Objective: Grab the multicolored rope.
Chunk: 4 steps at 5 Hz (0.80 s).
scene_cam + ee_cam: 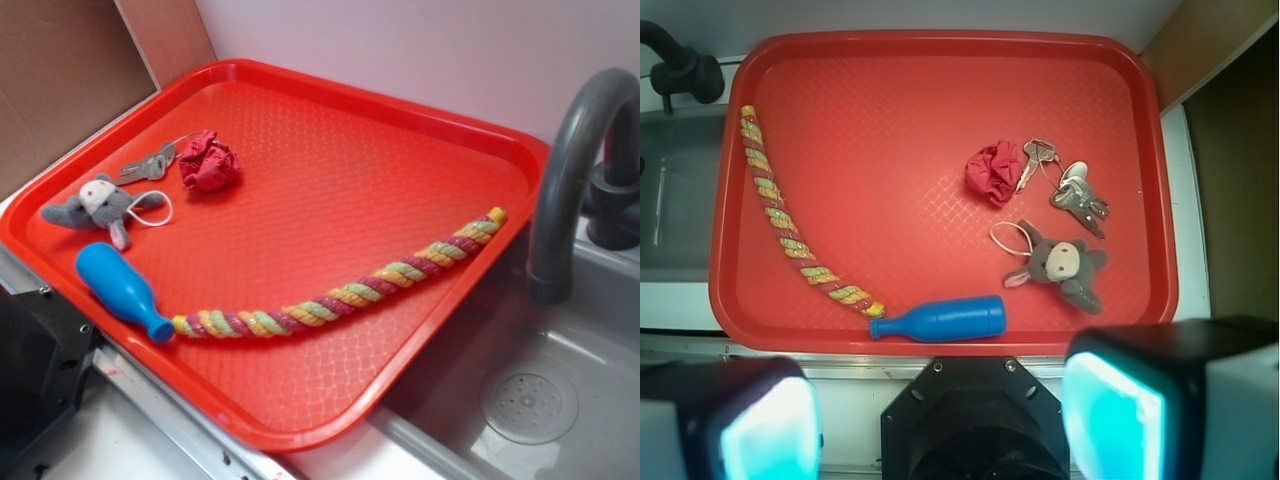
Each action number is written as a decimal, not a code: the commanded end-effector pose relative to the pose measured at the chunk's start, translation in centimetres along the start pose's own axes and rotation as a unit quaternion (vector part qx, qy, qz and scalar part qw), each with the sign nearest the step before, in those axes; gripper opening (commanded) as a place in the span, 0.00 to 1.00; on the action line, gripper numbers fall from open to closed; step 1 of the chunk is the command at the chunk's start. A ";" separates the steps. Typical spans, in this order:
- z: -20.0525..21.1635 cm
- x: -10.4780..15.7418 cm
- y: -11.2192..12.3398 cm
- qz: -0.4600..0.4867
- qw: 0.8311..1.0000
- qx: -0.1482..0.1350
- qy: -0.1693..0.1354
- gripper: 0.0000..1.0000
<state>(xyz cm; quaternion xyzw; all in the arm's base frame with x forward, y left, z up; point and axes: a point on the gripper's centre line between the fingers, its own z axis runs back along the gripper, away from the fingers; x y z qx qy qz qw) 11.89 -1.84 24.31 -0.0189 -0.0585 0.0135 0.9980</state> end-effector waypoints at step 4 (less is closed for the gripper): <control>-5.0 3.5 -6.2 -0.125 0.992 0.013 -0.023 1.00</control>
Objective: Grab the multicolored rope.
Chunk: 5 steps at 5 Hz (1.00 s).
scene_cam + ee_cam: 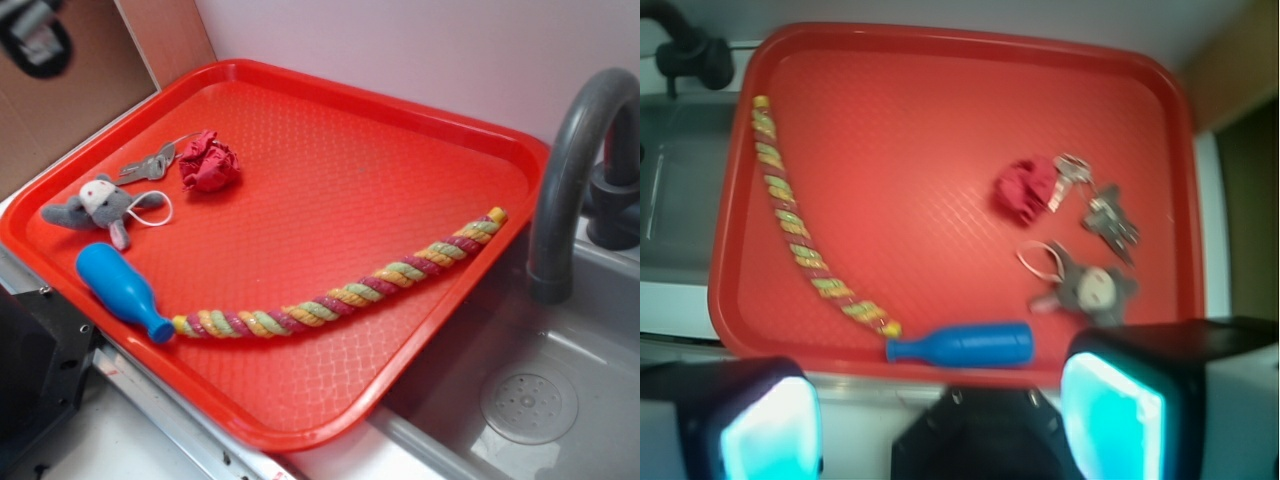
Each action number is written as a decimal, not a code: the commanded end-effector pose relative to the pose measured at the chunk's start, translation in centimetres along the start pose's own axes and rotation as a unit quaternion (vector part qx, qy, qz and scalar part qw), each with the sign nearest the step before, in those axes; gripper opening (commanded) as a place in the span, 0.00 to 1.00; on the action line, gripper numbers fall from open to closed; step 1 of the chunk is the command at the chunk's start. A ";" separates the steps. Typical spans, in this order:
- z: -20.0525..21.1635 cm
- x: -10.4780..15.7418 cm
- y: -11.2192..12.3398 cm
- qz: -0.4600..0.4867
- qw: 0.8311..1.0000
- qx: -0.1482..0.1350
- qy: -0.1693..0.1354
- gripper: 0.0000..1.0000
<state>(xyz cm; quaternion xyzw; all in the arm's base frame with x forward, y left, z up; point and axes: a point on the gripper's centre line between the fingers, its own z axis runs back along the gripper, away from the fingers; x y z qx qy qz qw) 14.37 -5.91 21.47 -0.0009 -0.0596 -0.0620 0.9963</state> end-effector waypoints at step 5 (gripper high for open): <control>-15.4 3.8 -8.7 -0.169 0.983 -0.015 0.064 1.00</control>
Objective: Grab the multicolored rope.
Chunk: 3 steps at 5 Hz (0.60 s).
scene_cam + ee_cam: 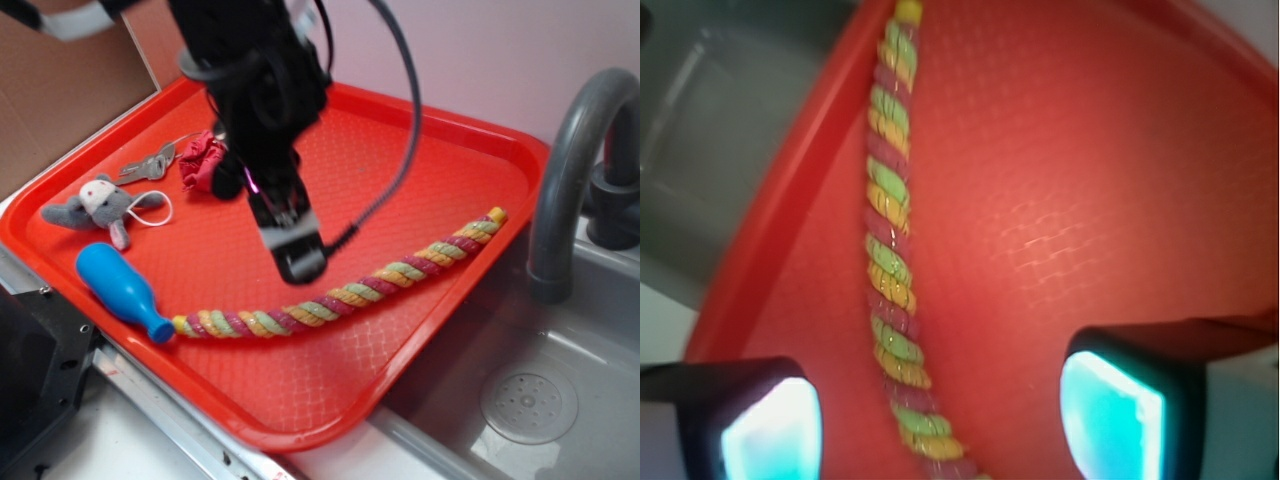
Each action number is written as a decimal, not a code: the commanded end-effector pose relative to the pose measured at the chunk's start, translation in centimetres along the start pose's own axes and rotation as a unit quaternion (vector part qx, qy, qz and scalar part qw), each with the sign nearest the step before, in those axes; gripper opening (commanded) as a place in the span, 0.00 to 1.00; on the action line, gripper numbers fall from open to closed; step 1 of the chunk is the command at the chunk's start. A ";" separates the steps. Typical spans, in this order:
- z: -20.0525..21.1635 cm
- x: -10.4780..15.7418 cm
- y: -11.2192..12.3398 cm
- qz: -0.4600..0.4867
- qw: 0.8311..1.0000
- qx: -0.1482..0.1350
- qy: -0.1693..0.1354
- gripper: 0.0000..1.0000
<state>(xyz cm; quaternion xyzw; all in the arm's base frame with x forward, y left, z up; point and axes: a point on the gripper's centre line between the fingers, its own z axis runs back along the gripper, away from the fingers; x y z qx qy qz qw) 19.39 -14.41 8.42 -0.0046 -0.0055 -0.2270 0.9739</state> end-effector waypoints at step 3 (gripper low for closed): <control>-6.8 -0.1 -1.9 -0.022 0.997 0.008 0.071 1.00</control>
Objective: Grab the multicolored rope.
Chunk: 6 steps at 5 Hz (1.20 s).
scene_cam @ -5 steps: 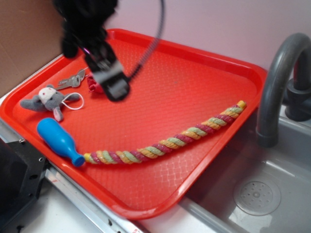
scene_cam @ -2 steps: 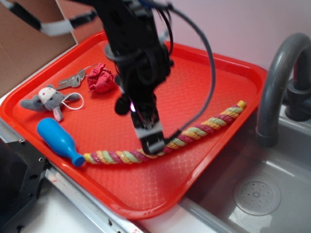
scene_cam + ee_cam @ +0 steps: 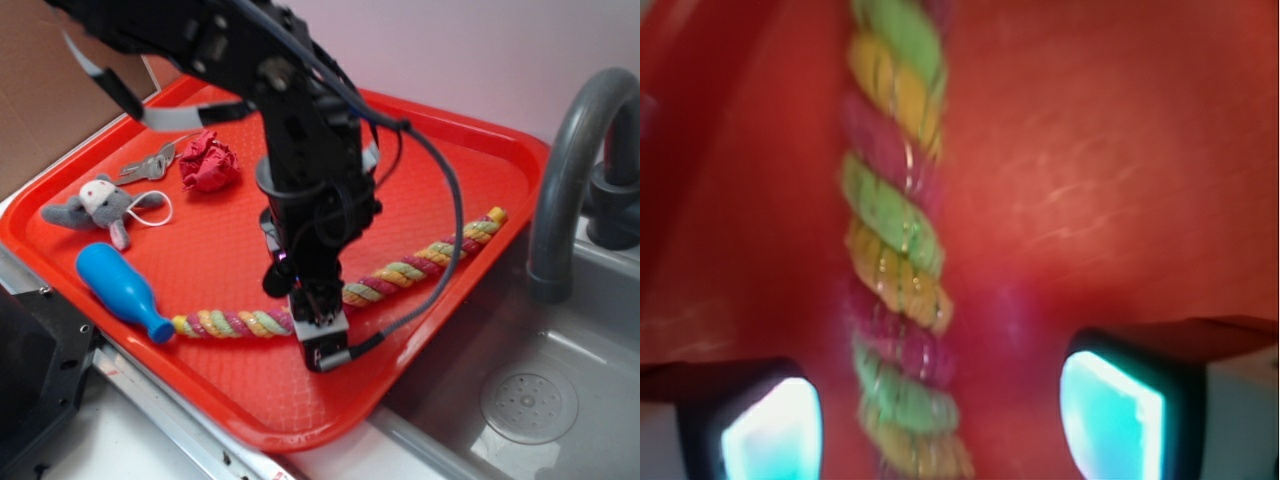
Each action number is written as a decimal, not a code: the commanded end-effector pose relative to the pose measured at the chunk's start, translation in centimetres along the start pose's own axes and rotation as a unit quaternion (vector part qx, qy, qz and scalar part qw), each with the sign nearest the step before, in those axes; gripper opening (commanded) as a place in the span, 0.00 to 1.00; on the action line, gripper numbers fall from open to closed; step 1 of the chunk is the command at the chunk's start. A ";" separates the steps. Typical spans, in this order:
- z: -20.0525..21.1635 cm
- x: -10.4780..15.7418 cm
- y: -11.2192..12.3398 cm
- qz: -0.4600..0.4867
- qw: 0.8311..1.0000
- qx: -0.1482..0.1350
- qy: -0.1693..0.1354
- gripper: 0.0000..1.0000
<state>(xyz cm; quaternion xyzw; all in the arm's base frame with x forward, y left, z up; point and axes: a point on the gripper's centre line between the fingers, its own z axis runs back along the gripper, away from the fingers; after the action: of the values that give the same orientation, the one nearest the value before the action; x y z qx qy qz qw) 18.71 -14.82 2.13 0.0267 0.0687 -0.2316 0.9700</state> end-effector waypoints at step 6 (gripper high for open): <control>8.7 -1.9 7.1 0.182 0.981 -0.043 -0.060 0.00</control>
<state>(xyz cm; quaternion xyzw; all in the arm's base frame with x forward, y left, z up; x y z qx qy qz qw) 21.58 -7.81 10.09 -0.0101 0.0440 -0.0462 0.9979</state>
